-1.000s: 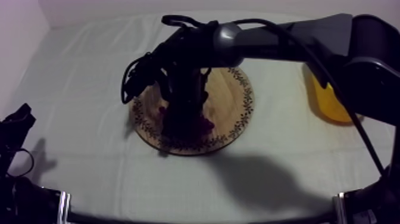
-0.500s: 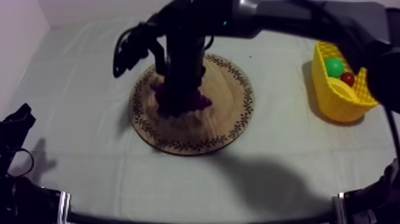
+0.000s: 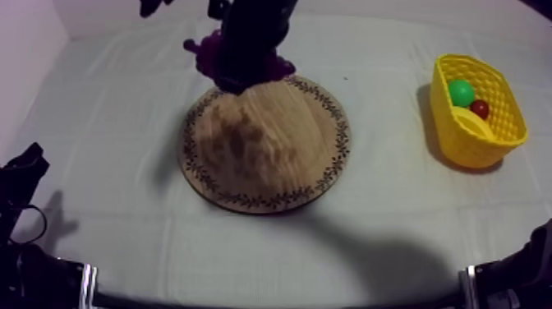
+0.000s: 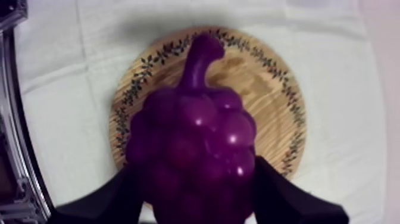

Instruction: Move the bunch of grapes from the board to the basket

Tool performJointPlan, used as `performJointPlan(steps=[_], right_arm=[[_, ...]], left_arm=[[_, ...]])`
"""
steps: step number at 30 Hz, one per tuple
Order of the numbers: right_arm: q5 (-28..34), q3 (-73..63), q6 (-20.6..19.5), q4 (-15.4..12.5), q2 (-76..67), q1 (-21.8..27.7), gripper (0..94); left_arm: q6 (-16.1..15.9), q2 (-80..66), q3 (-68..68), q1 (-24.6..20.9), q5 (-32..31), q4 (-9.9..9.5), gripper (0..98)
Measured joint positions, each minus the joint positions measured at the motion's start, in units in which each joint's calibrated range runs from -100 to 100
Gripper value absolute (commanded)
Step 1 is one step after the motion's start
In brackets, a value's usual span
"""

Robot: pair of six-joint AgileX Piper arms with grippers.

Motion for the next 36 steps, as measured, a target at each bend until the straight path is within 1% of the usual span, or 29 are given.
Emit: performJointPlan(steps=[4,8,11,15,21,28,32,36], right_arm=[[0.2,0.2,1.3,0.2,-1.6,0.1,32.5],[0.1,1.4,0.6,1.9,-2.2,1.1,33.4],[-0.4,2.3,-0.9,2.6,-3.0,2.4,34.5],[-0.7,4.2,-3.4,2.7,-4.5,4.7,35.0],[0.7,8.2,-7.2,0.9,-7.3,8.4,34.9],[1.0,16.9,-10.6,0.1,-12.9,14.2,35.4],[0.1,22.5,-11.0,0.8,-16.7,18.6,35.7],[0.1,26.9,-10.3,1.4,-20.1,23.3,35.8]], left_arm=[[0.0,0.0,0.0,0.0,0.0,0.0,0.0],[0.0,0.0,0.0,0.0,0.0,0.0,0.0],[0.0,0.0,0.0,0.0,0.0,0.0,0.0],[0.0,0.0,0.0,0.0,0.0,0.0,0.0],[0.0,0.0,0.0,0.0,0.0,0.0,0.0],[0.0,0.0,0.0,0.0,0.0,0.0,0.0],[0.0,0.0,0.0,0.0,0.0,0.0,0.0],[0.0,0.0,0.0,0.0,0.0,0.0,0.0]])
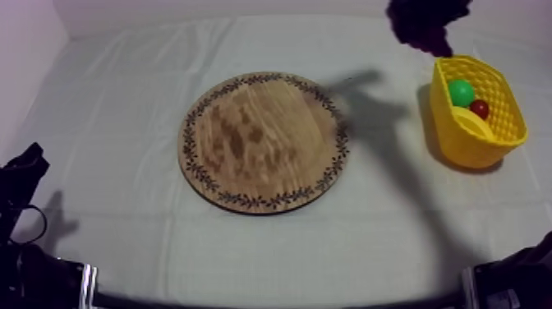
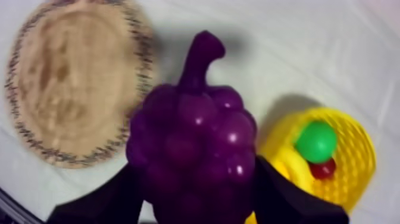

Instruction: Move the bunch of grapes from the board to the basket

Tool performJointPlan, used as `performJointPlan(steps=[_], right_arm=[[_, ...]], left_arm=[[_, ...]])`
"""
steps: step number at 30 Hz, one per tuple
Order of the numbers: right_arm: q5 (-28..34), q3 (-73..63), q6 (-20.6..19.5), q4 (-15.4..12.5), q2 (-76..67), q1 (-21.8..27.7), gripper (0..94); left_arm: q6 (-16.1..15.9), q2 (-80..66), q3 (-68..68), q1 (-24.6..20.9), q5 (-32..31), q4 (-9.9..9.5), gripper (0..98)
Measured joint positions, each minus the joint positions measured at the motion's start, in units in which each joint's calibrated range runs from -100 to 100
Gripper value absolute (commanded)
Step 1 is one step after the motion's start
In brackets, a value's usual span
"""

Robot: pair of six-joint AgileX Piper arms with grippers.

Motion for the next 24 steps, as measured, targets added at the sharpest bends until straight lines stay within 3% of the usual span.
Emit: performJointPlan(steps=[14,24], right_arm=[[-2.6,9.4,4.9,2.5,-2.8,17.0,35.1],[-6.5,14.9,6.0,2.6,0.4,20.4,35.8]], left_arm=[[0.0,0.0,0.0,0.0,0.0,0.0,0.0],[0.0,0.0,0.0,0.0,0.0,0.0,0.0]])
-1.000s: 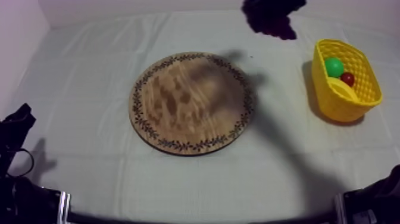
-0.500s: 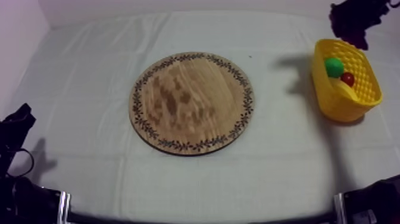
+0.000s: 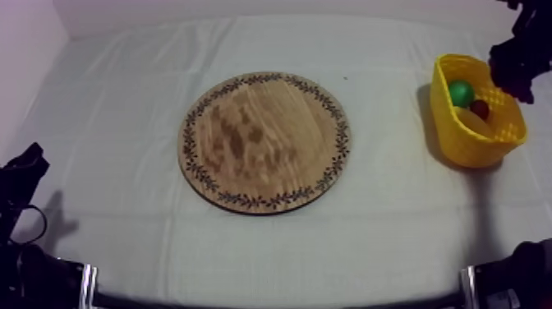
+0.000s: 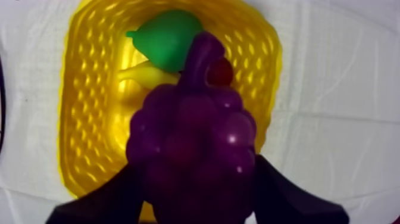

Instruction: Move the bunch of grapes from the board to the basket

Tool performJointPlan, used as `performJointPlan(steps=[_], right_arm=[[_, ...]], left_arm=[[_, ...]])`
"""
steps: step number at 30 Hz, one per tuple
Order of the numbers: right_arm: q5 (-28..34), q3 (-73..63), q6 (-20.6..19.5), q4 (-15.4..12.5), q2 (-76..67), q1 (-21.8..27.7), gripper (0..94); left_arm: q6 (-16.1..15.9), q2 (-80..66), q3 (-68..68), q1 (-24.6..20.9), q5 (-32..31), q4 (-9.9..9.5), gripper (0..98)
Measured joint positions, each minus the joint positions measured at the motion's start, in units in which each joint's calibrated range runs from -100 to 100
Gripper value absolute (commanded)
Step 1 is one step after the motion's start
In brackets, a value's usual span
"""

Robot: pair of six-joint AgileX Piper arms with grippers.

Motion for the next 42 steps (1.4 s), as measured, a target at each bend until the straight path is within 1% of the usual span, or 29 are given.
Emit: performJointPlan(steps=[5,11,14,17,20,22,25,37,39,42], right_arm=[[-1.8,1.7,-0.3,-0.1,2.8,-0.5,39.6],[-4.2,1.9,-1.0,-0.5,7.2,-0.6,55.9],[-5.0,1.9,-1.5,-0.5,9.2,-0.6,62.1],[-5.6,2.1,-1.6,-0.7,10.7,-0.6,65.4],[-6.1,2.4,-1.7,-0.8,11.0,-0.6,65.7],[-6.3,2.6,-1.7,-1.0,10.8,-0.6,64.2],[-6.3,2.9,-1.2,-0.9,9.9,-0.6,59.2],[-6.3,6.0,1.0,-1.0,-1.7,0.8,33.8],[-7.2,7.4,1.1,-0.8,-4.6,0.9,29.8],[-9.1,9.8,0.5,0.2,-9.0,0.2,24.1]], left_arm=[[0.0,0.0,0.0,0.0,0.0,0.0,0.0],[0.0,0.0,0.0,0.0,0.0,0.0,0.0],[0.0,0.0,0.0,0.0,0.0,0.0,0.0],[0.0,0.0,0.0,0.0,0.0,0.0,0.0],[0.0,0.0,0.0,0.0,0.0,0.0,0.0],[0.0,0.0,0.0,0.0,0.0,0.0,0.0],[0.0,0.0,0.0,0.0,0.0,0.0,0.0],[0.0,0.0,0.0,0.0,0.0,0.0,0.0],[0.0,0.0,0.0,0.0,0.0,0.0,0.0],[0.0,0.0,0.0,0.0,0.0,0.0,0.0]])
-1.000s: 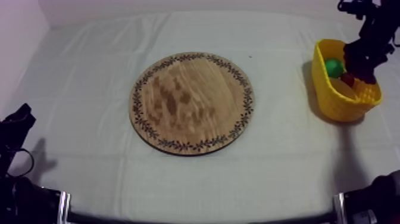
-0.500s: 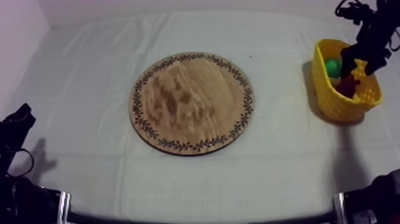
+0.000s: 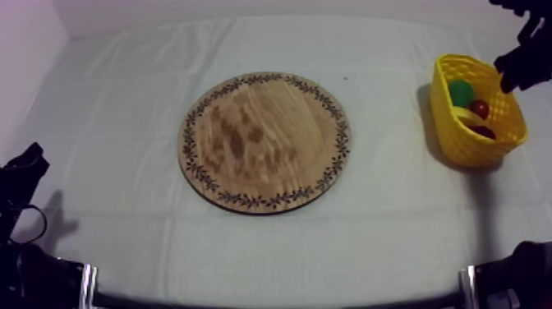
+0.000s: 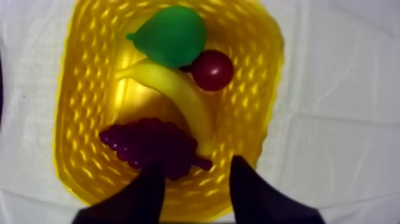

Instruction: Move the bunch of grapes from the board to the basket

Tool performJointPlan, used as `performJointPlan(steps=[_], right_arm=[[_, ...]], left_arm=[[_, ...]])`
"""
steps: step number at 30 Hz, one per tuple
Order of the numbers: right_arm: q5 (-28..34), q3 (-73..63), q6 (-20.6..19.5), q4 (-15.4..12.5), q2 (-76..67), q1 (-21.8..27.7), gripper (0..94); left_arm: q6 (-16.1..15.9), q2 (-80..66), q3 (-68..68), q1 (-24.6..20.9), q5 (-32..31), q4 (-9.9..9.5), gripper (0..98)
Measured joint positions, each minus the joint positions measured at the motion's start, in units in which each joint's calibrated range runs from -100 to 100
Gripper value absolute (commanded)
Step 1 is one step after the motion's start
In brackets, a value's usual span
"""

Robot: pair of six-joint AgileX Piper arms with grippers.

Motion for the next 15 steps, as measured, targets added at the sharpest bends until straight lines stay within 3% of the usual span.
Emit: performJointPlan(steps=[6,11,15], right_arm=[[-4.8,7.9,-3.0,2.3,-10.0,-2.7,14.7],[-8.6,14.9,-3.4,2.0,-17.8,-4.6,4.5],[-12.7,20.1,-3.4,0.9,-24.4,-5.4,1.6]], left_arm=[[0.0,0.0,0.0,0.0,0.0,0.0,0.0],[0.0,0.0,0.0,0.0,0.0,0.0,0.0],[0.0,0.0,0.0,0.0,0.0,0.0,0.0]])
